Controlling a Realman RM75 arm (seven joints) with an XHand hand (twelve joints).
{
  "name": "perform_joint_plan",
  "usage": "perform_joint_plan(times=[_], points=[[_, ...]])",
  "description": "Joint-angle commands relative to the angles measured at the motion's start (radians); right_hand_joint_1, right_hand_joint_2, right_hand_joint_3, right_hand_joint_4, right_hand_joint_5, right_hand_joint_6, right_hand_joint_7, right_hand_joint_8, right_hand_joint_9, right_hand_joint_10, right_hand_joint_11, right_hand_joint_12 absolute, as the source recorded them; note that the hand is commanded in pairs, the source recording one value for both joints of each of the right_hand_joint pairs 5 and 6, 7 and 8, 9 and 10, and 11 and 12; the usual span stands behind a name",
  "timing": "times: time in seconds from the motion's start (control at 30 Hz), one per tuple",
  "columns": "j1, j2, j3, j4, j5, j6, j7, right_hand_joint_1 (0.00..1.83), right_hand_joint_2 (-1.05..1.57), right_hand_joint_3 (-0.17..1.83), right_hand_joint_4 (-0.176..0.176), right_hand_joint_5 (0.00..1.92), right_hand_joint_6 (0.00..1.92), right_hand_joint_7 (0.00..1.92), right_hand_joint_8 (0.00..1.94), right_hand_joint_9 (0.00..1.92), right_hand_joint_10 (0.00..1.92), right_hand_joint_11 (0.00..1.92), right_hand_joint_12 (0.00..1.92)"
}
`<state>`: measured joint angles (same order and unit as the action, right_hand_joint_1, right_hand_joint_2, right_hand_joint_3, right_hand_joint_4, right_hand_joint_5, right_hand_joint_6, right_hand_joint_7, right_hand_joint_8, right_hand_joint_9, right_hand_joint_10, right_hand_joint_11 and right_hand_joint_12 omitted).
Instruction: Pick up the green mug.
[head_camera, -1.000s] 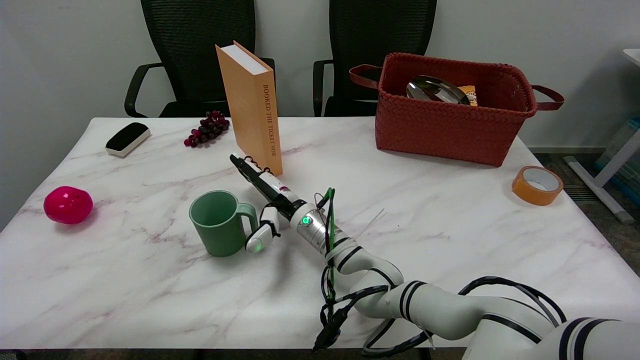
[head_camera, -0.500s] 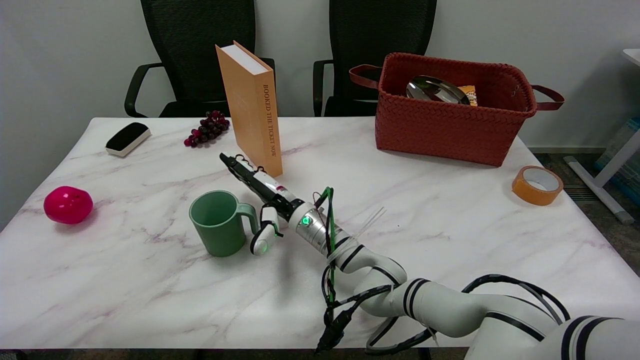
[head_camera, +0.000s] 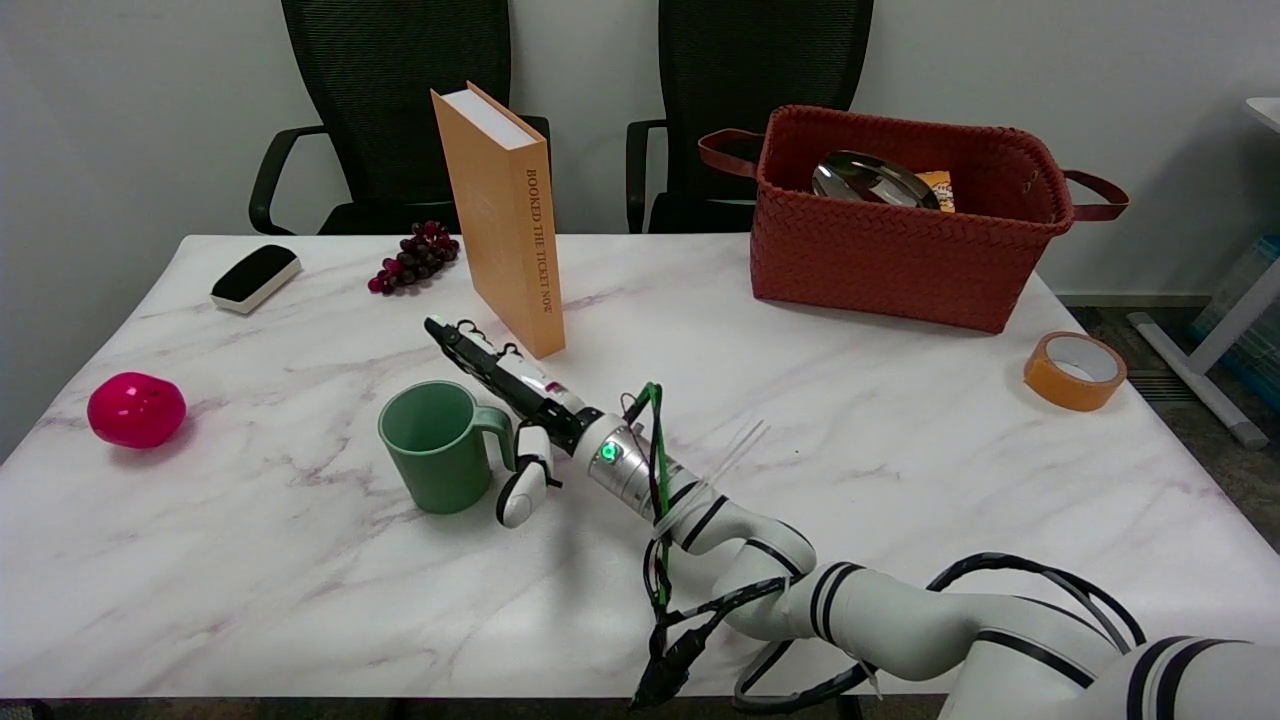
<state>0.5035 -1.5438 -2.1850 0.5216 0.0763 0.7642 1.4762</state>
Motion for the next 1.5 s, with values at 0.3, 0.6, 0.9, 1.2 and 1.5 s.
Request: perform_joint_plan(times=[0.3,0.6,0.9,1.2,1.5], points=[[-0.030,-0.035,0.000,-0.012,-0.026,-0.066,-0.010,1.00,-0.79,0.53,0.000,0.00,0.00,0.00,0.00,0.00,0.00,0.00,0.00],[-0.014,-0.044,0.001,-0.029,-0.027,-0.089,-0.025,1.01,-0.80,0.55,0.000,0.00,0.00,0.00,0.00,0.00,0.00,0.00,0.00],[0.000,-0.044,0.004,-0.029,-0.027,-0.101,-0.043,1.07,-0.80,0.55,0.000,0.02,0.02,0.00,0.00,0.00,0.00,0.00,0.00],[0.003,-0.044,0.010,-0.029,-0.019,-0.101,-0.043,1.11,-0.69,0.50,0.000,0.15,0.15,0.01,0.01,0.00,0.00,0.01,0.01],[0.001,-0.044,0.022,-0.029,-0.007,-0.101,-0.043,1.11,-0.69,0.47,0.000,0.24,0.24,0.13,0.13,0.00,0.00,0.96,0.96]])
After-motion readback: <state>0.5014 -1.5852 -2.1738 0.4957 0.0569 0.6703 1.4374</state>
